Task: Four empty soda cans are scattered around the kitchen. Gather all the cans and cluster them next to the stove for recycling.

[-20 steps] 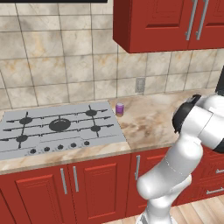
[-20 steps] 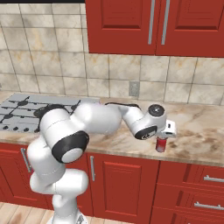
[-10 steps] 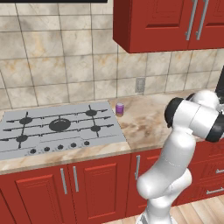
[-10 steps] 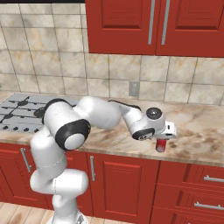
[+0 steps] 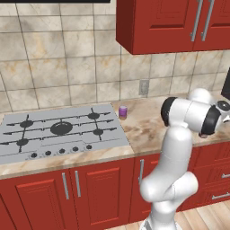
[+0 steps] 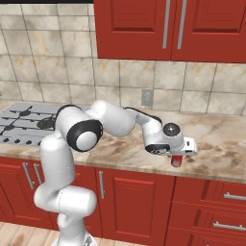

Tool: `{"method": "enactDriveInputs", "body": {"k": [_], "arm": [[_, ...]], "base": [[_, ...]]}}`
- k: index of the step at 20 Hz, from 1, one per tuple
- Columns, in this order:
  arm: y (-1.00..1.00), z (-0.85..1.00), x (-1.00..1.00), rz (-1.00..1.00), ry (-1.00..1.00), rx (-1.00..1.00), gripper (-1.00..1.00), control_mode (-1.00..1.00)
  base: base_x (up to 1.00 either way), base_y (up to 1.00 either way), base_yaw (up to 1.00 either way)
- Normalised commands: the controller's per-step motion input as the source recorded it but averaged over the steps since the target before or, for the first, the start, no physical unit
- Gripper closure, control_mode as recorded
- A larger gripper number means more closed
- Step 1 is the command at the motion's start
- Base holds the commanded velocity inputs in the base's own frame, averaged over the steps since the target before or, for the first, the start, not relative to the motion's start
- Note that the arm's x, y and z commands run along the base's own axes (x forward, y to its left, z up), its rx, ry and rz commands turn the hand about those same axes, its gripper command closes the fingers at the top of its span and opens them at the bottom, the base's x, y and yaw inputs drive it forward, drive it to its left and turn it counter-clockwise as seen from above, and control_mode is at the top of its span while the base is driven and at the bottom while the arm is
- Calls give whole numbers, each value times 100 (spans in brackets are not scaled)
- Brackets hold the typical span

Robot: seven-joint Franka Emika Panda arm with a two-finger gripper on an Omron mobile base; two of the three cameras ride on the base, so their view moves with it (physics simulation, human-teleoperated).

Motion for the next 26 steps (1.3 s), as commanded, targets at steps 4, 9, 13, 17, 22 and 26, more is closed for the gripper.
{"method": "enactDriveInputs", "body": {"k": [4, 9, 13, 17, 22, 26], "arm": [[0, -9, 9, 0, 1, 0, 100, -100], [0, -3, 0, 0, 0, 0, 100, -100], [0, 2, 0, 1, 0, 0, 100, -100], [9, 35, 0, 2, 0, 0, 100, -100], [25, 48, 1, 1, 0, -2, 100, -100], [32, 24, 16, 1, 0, 0, 100, -100]], "base": [[0, 0, 0], [0, 0, 0], [0, 0, 0], [0, 0, 0], [0, 0, 0], [0, 0, 0]]}}
